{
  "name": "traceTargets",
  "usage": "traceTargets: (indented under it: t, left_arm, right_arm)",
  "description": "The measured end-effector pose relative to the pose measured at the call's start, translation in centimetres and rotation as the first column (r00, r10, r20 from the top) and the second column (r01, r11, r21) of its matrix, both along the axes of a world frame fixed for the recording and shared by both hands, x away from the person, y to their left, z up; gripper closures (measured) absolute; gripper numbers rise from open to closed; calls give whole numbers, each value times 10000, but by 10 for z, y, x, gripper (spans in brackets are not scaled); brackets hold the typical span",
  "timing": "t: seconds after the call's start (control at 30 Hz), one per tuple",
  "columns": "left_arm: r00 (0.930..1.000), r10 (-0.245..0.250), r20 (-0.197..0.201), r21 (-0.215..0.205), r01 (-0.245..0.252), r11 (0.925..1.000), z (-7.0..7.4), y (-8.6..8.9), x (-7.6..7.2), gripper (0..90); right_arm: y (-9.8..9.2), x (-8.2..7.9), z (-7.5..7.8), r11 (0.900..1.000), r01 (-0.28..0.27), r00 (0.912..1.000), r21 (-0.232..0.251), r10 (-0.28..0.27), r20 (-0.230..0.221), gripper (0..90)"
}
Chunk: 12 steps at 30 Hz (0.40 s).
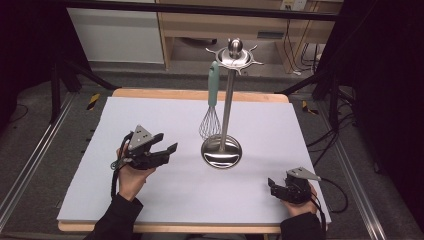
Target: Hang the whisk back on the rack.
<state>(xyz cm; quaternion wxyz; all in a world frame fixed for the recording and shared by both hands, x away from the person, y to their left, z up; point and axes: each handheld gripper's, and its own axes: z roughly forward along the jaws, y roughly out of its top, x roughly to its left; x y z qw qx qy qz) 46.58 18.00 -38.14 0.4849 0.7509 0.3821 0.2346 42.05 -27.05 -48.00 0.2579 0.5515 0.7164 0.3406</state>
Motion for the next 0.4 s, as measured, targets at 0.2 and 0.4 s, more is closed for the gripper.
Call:
traceTargets:
  t: [0.2, 0.4]
  left_arm:
    - [9982, 440, -400, 441, -422, 9981, -22, 18, -1, 374]
    - [9926, 902, -815, 904, -827, 9925, -42, 35, -5, 366]
  right_arm:
    - [-2, 0, 0, 9997, 174, 9998, -152, -174, 8, 230]
    - [-4, -1, 0, 9994, 286, 9996, -205, -287, -32, 221]
